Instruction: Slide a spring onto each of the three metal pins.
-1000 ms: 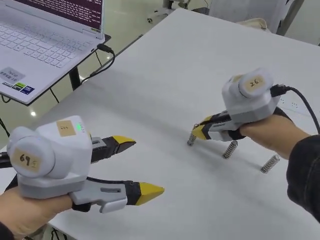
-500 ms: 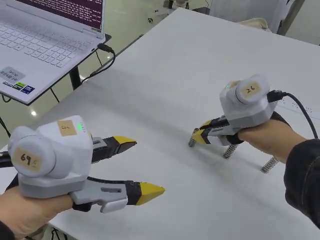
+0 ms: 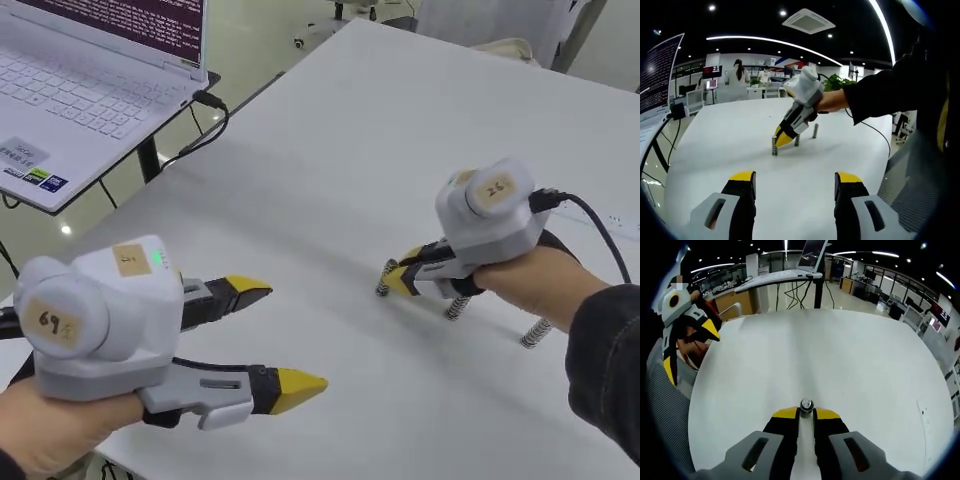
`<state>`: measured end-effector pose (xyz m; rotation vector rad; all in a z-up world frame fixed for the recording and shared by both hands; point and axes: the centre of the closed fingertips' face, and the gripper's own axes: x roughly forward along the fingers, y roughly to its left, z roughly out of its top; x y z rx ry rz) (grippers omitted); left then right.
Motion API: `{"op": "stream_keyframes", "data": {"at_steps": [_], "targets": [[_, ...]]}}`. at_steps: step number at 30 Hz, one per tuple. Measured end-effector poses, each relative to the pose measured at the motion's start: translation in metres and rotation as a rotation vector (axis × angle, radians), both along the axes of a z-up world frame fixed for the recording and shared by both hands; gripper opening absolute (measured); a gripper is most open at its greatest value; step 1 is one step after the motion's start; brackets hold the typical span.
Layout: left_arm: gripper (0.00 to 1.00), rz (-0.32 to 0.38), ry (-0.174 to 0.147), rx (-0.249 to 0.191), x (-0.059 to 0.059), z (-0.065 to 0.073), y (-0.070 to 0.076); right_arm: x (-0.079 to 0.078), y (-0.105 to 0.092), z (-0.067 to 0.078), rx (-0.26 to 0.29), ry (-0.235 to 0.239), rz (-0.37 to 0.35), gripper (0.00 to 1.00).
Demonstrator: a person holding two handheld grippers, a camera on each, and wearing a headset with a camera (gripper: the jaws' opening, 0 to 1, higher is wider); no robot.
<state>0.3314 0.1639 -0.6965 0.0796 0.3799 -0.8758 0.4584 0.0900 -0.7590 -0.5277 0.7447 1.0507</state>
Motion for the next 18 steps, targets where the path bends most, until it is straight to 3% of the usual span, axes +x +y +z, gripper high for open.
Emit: {"op": "stream_keyframes", "data": {"at_steps": [18], "targets": [[0.6,-0.014,-0.001,0.005,0.001,0.001,-0.004,0.001,-0.015,0.015,0.026,-0.032,-0.038,0.2]]}}
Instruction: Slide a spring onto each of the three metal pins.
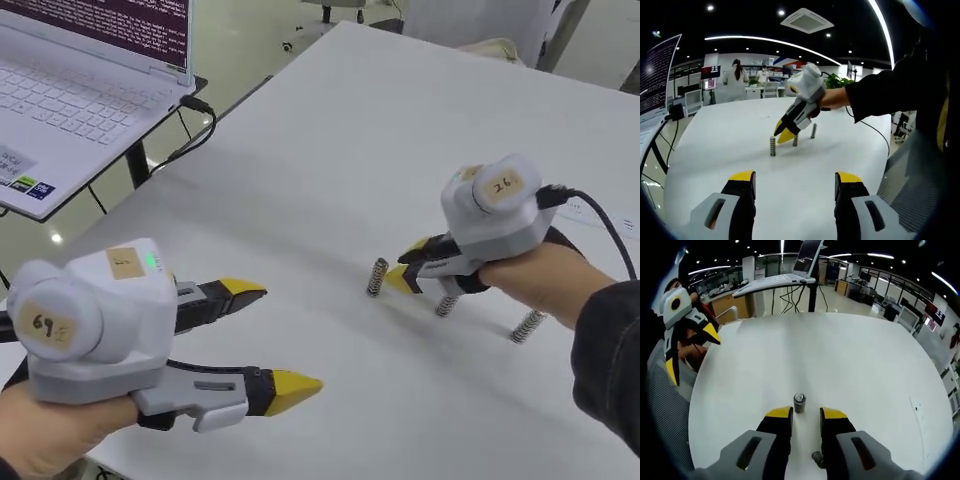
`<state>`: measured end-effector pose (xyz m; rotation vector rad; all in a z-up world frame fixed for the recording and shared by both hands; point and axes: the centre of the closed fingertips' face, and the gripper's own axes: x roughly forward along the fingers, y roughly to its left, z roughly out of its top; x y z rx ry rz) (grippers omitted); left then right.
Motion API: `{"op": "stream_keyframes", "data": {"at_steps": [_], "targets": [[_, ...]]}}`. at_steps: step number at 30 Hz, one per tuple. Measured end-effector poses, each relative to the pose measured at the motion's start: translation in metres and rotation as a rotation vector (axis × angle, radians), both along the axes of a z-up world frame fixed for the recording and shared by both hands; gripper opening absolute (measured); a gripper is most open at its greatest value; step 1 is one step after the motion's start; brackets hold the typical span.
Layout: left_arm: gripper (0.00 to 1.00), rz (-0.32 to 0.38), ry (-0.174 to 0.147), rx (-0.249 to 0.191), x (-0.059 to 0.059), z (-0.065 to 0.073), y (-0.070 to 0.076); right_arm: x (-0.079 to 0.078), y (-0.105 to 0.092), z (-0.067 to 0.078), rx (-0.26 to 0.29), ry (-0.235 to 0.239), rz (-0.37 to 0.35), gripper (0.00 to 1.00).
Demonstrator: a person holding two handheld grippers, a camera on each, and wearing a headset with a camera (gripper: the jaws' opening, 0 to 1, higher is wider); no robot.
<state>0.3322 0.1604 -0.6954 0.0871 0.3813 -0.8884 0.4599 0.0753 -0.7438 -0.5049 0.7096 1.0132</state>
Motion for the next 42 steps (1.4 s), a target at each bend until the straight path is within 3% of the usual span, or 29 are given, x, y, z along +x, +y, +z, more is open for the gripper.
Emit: {"op": "stream_keyframes", "data": {"at_steps": [21,33,42], "targets": [[0.6,-0.018,-0.006,0.009,0.003,0.005,-0.007,0.003,-0.016,0.02,0.089,-0.064,-0.058,0.5],[0.61,-0.023,-0.014,0.012,0.005,0.009,-0.01,0.003,-0.021,0.032,0.137,-0.109,-0.078,0.81],[0.61,-0.027,-0.02,0.011,0.008,0.013,-0.013,0.0,-0.029,0.042,0.183,-0.141,-0.119,0.95]]}}
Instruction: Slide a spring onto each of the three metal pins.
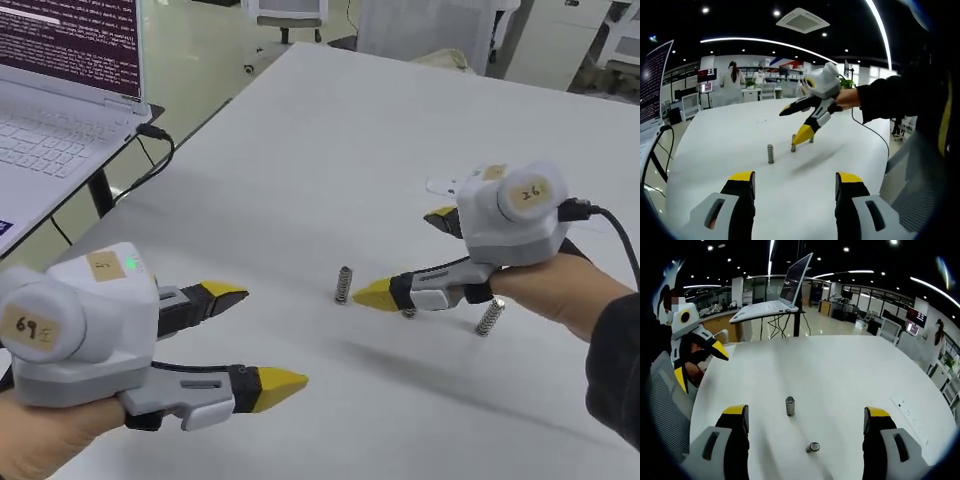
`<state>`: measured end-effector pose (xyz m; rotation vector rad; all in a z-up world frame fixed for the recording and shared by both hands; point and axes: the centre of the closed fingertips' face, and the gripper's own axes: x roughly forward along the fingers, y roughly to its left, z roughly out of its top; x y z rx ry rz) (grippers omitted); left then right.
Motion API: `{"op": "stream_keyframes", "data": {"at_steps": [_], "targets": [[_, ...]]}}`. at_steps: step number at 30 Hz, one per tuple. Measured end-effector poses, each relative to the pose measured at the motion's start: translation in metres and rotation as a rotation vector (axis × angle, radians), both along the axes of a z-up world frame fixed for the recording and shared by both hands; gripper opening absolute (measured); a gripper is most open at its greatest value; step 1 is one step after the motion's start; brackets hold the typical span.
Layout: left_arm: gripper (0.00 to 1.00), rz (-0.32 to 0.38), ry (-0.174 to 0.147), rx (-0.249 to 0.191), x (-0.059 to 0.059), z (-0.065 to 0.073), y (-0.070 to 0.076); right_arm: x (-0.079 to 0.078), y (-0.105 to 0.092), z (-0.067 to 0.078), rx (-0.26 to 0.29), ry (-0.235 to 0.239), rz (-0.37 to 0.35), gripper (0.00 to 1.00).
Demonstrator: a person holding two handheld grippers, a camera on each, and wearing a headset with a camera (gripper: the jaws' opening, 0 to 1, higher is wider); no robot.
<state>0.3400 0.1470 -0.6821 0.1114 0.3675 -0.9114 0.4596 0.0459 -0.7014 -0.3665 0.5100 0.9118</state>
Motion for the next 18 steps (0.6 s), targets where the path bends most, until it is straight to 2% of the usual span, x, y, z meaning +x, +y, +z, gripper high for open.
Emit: {"op": "stream_keyframes", "data": {"at_steps": [3,9,18], "targets": [[0.61,-0.001,-0.001,0.0,0.001,0.001,-0.001,0.001,-0.003,0.003,0.021,-0.009,-0.02,0.99],[0.61,-0.001,-0.002,-0.005,0.003,0.003,-0.003,0.002,-0.012,0.01,0.037,-0.029,-0.048,1.0],[0.61,0.0,-0.002,-0.008,0.005,0.003,-0.004,-0.004,-0.022,0.034,0.067,-0.083,-0.08,1.0]]}}
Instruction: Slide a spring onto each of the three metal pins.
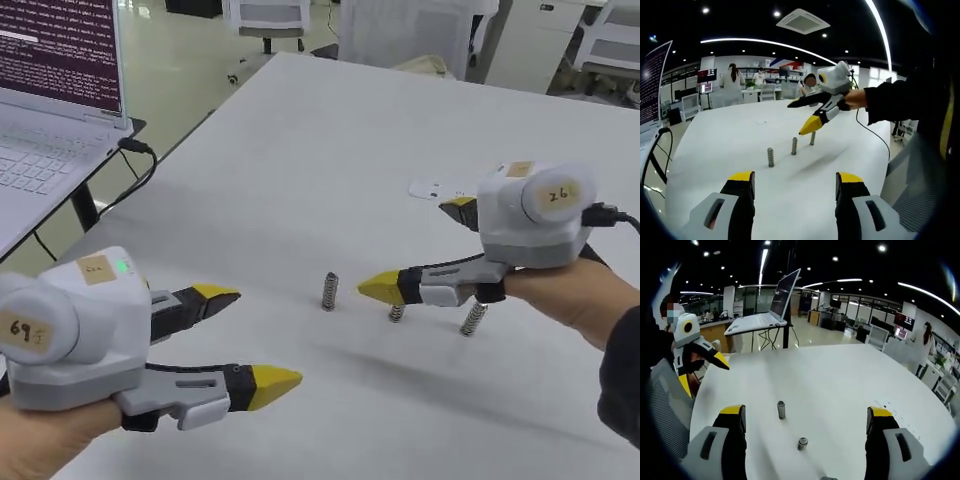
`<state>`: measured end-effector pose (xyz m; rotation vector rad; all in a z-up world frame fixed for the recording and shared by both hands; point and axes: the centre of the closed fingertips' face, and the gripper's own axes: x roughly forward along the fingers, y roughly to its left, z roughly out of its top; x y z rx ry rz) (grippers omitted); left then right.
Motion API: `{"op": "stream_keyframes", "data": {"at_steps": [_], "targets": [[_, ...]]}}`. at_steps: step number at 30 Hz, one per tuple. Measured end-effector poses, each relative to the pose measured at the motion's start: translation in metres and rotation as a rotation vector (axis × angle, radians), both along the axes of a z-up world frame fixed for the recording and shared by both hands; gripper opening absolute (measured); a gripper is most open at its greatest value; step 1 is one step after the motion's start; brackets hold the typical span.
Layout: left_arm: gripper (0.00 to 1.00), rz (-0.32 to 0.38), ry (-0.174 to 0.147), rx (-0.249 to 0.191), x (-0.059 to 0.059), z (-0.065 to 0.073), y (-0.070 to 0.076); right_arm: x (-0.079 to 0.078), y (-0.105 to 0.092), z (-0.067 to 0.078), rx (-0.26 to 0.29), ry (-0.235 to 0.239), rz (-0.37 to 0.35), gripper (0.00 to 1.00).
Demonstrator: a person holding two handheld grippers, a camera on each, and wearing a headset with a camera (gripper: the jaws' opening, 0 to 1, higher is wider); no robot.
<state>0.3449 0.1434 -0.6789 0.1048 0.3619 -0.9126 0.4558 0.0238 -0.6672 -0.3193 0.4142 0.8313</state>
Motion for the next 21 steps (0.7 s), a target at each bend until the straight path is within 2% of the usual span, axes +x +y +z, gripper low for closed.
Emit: {"op": "stream_keyframes", "data": {"at_steps": [7,21], "targets": [[0.62,0.001,0.003,-0.002,0.0,-0.001,0.0,-0.009,-0.011,0.011,0.016,-0.028,-0.032,1.0],[0.63,-0.009,0.008,-0.01,0.001,-0.003,-0.002,-0.031,-0.034,0.021,0.035,-0.053,-0.09,1.0]]}}
